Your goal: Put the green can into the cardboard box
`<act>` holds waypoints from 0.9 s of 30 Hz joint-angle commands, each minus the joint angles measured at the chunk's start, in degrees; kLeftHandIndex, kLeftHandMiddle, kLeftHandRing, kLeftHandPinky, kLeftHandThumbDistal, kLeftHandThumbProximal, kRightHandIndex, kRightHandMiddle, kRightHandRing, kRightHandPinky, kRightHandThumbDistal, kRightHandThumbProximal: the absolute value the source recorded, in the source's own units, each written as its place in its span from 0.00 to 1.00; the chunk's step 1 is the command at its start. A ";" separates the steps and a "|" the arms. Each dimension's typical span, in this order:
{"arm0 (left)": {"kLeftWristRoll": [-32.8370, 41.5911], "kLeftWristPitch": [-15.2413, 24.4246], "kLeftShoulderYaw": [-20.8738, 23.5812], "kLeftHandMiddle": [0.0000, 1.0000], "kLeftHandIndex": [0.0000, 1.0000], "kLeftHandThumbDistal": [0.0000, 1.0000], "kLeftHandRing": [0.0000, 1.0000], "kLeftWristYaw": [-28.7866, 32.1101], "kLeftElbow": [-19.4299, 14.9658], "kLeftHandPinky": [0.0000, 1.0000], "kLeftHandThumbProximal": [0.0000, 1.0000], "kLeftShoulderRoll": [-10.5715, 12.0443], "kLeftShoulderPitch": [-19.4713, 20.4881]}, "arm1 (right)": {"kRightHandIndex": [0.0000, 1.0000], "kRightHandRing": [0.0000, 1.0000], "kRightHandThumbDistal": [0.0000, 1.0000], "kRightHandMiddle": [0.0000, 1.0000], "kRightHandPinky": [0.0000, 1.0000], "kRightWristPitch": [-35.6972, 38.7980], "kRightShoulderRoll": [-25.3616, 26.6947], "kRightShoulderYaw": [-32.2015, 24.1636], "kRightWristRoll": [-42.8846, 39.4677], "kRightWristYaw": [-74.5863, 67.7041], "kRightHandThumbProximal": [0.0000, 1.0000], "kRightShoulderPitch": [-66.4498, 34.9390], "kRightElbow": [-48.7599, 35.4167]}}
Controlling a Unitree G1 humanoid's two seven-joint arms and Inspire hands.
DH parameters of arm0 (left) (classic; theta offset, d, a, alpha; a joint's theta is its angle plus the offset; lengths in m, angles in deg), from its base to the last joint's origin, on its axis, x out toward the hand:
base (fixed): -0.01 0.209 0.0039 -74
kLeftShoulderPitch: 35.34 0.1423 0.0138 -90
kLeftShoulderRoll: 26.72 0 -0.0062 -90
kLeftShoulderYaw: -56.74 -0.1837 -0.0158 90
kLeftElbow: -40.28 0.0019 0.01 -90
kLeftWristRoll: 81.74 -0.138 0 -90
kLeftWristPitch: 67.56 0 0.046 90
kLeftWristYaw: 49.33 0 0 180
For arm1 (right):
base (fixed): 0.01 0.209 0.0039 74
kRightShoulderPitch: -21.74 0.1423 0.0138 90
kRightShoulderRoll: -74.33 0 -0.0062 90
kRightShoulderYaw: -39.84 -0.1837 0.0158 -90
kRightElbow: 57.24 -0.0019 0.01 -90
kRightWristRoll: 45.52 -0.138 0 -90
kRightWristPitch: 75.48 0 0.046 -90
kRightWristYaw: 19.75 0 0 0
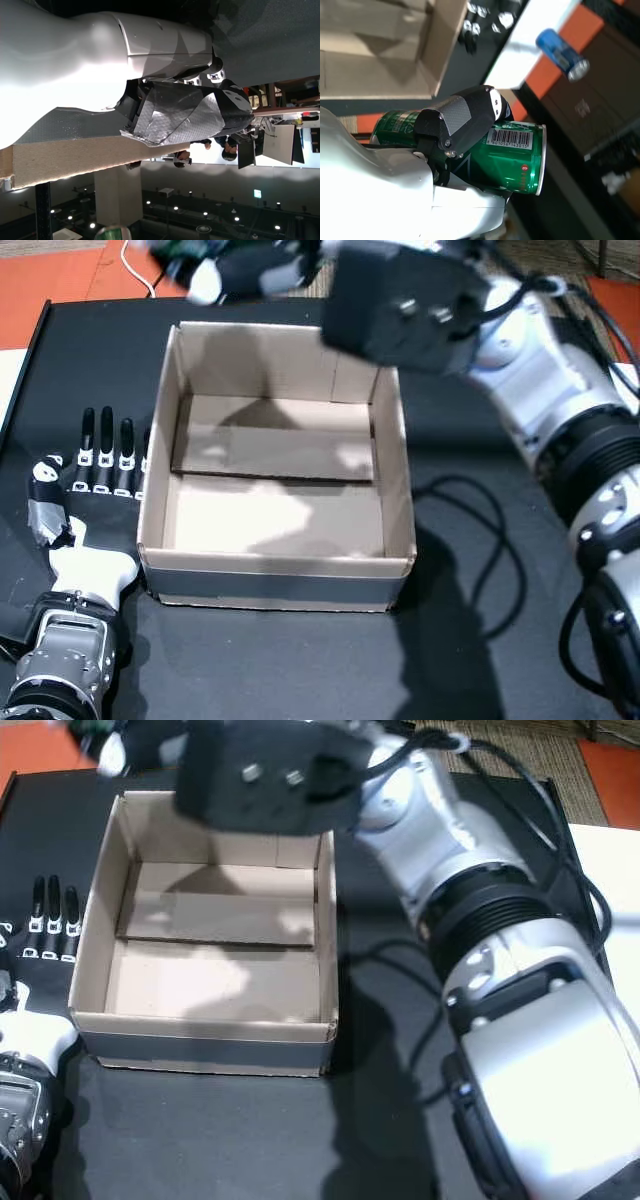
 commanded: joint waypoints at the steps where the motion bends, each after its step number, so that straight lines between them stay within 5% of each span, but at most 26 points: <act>1: -0.26 0.74 -0.02 0.47 0.48 0.00 0.56 -2.15 1.43 0.72 0.83 1.08 2.61 | 0.11 0.19 0.23 0.10 0.36 1.60 1.18 0.22 -0.15 0.26 0.00 0.88 -0.18; 4: -0.14 0.51 0.10 0.48 0.49 0.00 0.55 -2.42 1.46 0.71 0.84 1.01 2.57 | 0.07 0.18 0.22 0.07 0.37 2.27 2.59 0.74 0.47 -0.23 0.00 -0.33 -0.03; 10: -0.93 0.15 -0.64 0.47 0.47 0.00 0.56 -0.99 1.59 0.69 0.84 0.82 3.29 | 0.26 0.26 0.12 0.20 0.37 -0.02 5.57 4.23 4.58 -0.45 0.00 -0.56 0.87; 13: -1.00 0.41 -0.90 0.46 0.45 0.00 0.56 -0.78 1.53 0.68 0.83 0.91 3.33 | 0.09 0.17 0.14 0.07 0.39 -7.79 5.56 5.97 5.91 6.51 0.00 1.23 2.33; 18: -0.70 1.03 -0.79 0.46 0.46 0.00 0.54 -1.23 1.47 0.69 0.79 1.41 3.20 | 0.06 0.26 0.26 0.10 0.40 -21.48 4.45 5.11 3.45 25.40 0.06 3.73 4.02; 27: -0.43 0.63 -0.56 0.46 0.48 0.00 0.56 0.82 1.54 0.68 0.81 2.02 3.63 | 0.07 0.23 0.31 0.10 0.36 -26.91 3.08 1.72 -0.06 30.10 0.14 1.78 4.34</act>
